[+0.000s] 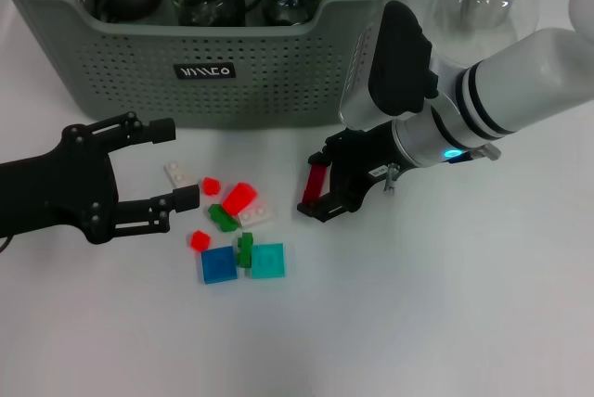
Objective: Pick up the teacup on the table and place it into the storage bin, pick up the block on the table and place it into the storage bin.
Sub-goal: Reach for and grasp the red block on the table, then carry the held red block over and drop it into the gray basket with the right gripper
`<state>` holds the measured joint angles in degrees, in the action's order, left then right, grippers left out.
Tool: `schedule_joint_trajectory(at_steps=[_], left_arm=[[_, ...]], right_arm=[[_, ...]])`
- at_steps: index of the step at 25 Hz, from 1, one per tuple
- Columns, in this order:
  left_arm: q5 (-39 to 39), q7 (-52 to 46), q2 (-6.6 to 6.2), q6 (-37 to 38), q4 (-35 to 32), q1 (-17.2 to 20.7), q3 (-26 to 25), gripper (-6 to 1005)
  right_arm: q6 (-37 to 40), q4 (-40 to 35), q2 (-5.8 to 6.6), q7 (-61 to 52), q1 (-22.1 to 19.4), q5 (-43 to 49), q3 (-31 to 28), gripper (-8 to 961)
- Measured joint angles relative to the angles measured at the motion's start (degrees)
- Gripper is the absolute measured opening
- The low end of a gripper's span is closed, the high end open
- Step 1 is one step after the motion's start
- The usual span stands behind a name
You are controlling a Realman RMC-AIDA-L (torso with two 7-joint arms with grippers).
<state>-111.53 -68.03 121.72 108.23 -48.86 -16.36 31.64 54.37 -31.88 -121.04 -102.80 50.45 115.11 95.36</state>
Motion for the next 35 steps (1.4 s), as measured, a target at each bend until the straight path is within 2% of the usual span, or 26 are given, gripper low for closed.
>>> schedule_joint_trajectory(at_steps=[1, 7, 9, 12, 15, 17, 18, 21, 23, 26, 29, 32, 35], left_arm=[[0.00, 0.00, 0.00, 0.01, 0.00, 0.04, 0.00, 846], [0.02, 0.00, 0.00, 0.06, 0.00, 0.12, 0.00, 846], [0.04, 0.00, 0.00, 0.17, 0.04, 0.18, 0.01, 846], [0.06, 0.00, 0.00, 0.51, 0.07, 0.33, -0.45, 846], [0.00, 0.00, -0.01, 0.61, 0.08, 0.40, -1.01, 846], [-0.34, 0.00, -0.12, 0.67, 0.08, 0.50, -1.59, 846], [-0.36, 0.00, -0.15, 0.67, 0.09, 0.53, -1.57, 846], [-0.42, 0.00, -0.38, 0.56, 0.09, 0.84, -1.57, 846], [-0.48, 0.11, -0.53, 0.31, 0.09, 1.15, -1.58, 846], [-0.51, 0.77, -0.64, 0.11, 0.09, 1.67, -1.59, 846], [-0.53, 1.20, -0.63, 0.04, 0.09, 1.84, -1.58, 845], [-0.53, 1.96, -0.54, 0.00, 0.58, 1.71, -1.57, 845], [-0.53, 2.82, -0.76, -0.02, 2.08, 1.19, -1.59, 845]], right_arm=[[0.09, -0.03, 0.04, -0.09, 0.00, -0.02, -0.01, 925], [1.78, -2.42, 0.53, -1.20, -1.16, 0.11, -0.70, 750], [4.24, -6.63, 1.08, -2.99, -2.74, 0.56, -1.30, 697], [10.57, -14.59, 1.97, -6.95, -5.47, 2.86, -3.93, 697], [19.94, -22.80, 2.39, -10.93, -7.35, 4.31, -9.53, 697], [30.41, -29.45, 2.26, -13.98, -7.51, 3.89, -16.58, 697], [33.19, -31.59, 2.14, -15.09, -7.26, 3.49, -19.21, 697], [43.89, -38.71, 1.56, -20.32, -4.48, -0.01, -28.43, 697], [47.15, -40.84, 1.50, -23.55, -1.61, -2.68, -33.21, 697], [46.70, -40.79, 1.77, -25.93, 3.42, -3.12, -38.59, 696], [40.98, -38.48, 1.87, -25.79, 7.87, 1.22, -40.88, 696], [30.52, -34.88, 1.20, -25.05, 11.17, 9.22, -39.49, 696], [20.53, -29.21, 0.89, -24.63, 13.74, 14.57, -35.02, 696]])
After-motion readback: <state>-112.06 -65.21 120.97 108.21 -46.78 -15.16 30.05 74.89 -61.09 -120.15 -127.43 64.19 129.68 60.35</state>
